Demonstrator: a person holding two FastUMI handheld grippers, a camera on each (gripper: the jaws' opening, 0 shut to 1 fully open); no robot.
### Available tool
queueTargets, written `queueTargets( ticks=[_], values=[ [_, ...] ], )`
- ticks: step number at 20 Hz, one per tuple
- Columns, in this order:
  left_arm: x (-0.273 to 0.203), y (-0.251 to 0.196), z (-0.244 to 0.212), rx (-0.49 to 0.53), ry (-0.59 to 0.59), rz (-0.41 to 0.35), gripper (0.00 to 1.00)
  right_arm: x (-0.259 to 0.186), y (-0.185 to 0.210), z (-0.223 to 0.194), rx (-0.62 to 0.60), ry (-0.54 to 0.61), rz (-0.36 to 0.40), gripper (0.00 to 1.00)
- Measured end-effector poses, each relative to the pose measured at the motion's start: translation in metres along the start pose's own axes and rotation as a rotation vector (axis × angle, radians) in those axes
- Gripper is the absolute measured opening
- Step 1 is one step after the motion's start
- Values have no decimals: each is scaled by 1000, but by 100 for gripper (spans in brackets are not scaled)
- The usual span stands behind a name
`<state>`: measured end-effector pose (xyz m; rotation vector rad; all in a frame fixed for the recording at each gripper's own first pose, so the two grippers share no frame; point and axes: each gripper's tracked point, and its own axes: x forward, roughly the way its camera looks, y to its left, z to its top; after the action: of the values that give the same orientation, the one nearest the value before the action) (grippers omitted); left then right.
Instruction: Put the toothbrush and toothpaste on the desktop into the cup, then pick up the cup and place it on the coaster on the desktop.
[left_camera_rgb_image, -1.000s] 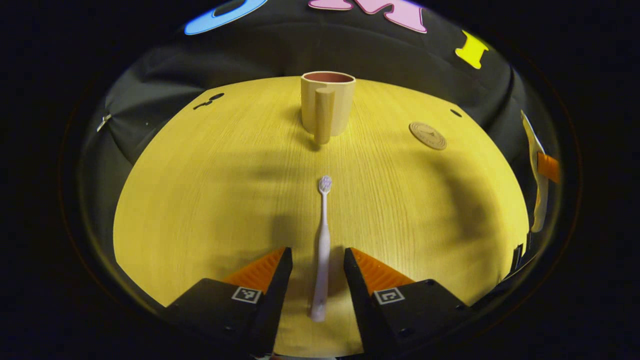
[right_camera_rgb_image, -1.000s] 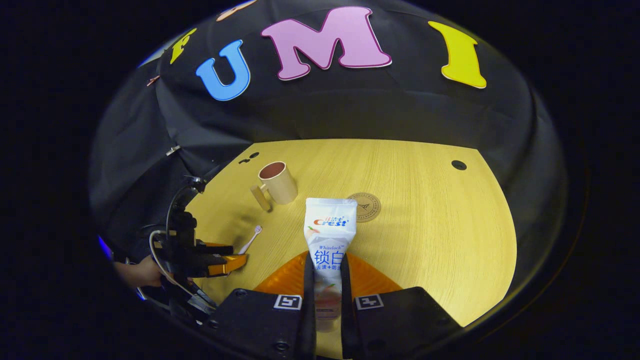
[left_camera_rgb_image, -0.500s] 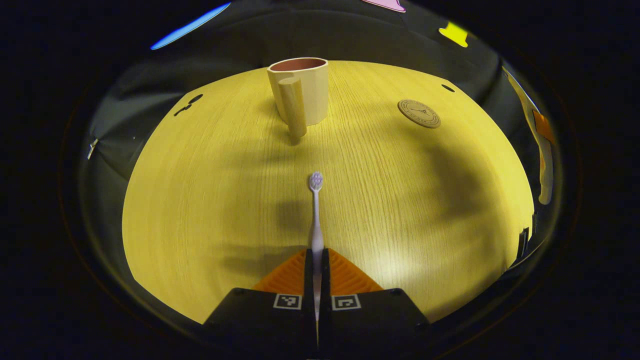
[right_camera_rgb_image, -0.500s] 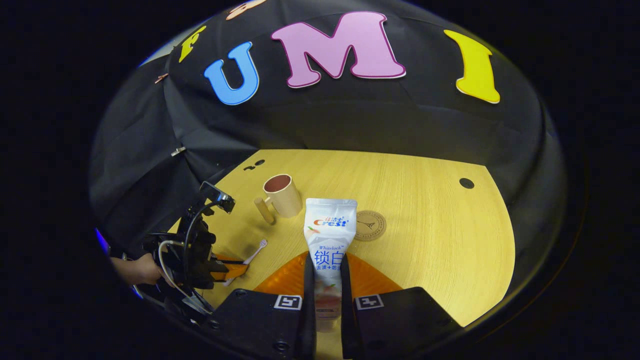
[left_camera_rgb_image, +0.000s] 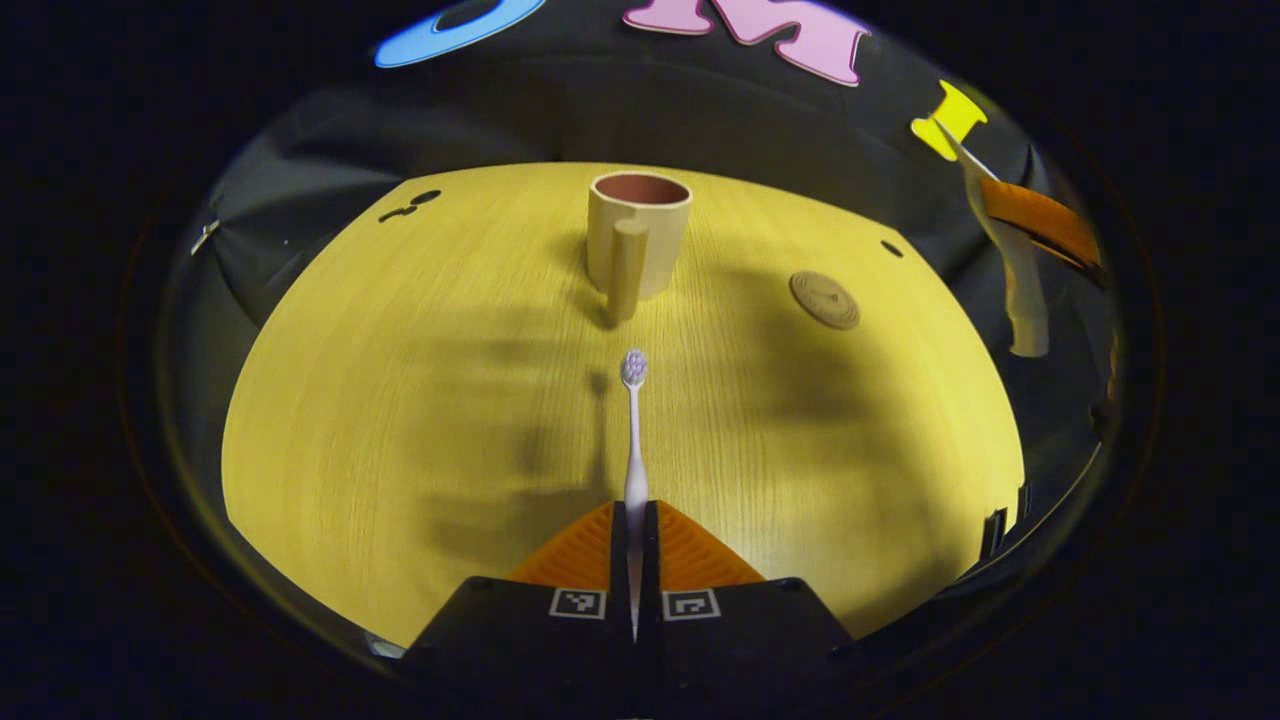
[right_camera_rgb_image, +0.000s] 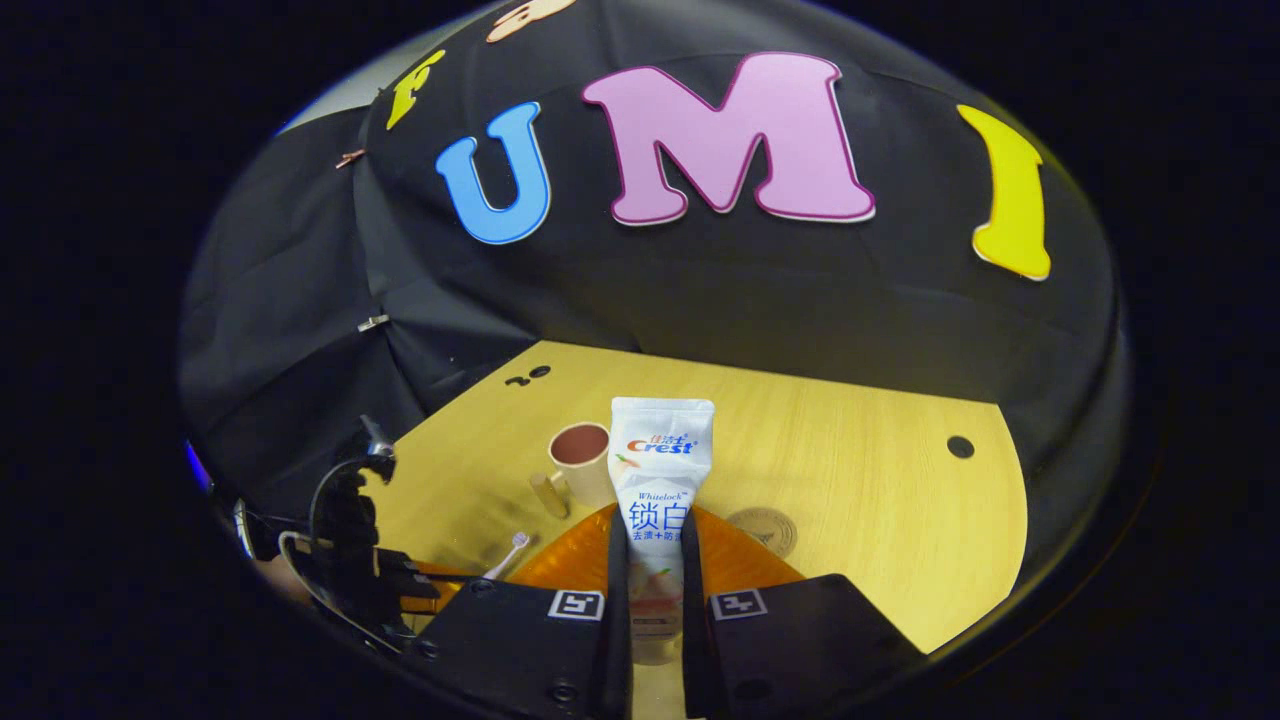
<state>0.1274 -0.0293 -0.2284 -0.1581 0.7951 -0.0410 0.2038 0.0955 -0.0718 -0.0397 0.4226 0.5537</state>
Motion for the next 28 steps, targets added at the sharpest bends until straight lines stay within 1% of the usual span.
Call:
queueTargets(
  ticks=[2, 4, 7, 11, 13, 16, 18, 20, 23, 28],
  values=[
    [-11, -1, 7, -28, -49, -23, 6, 15, 12, 21, -13, -46, 25, 23],
    [-22, -5, 16, -45, -112, -63, 6, 29, 25, 43, -31, -110, 49, 23],
    [-39, -2, 21, -57, -191, -103, 6, 56, 45, 64, -58, -173, 74, 23],
    [-54, 13, 25, -67, -253, -100, 6, 101, 70, 85, -9, -243, 100, 23],
    [-61, 22, 28, -82, -282, -96, 6, 120, 77, 94, -20, -283, 109, 23],
    [-75, 29, 33, -121, -333, -115, 6, 146, 84, 107, -43, -361, 111, 23],
    [-80, 33, 41, -136, -362, -115, 6, 164, 90, 102, -49, -367, 120, 23],
    [-83, 37, 46, -143, -382, -110, 6, 180, 89, 89, -56, -338, 119, 23],
    [-89, 37, 56, -147, -418, -104, 6, 196, 89, 75, -29, -317, 117, 24],
    [-88, 31, 63, -147, -428, -100, 6, 216, 89, 52, -85, -282, 124, 25]
  ],
)
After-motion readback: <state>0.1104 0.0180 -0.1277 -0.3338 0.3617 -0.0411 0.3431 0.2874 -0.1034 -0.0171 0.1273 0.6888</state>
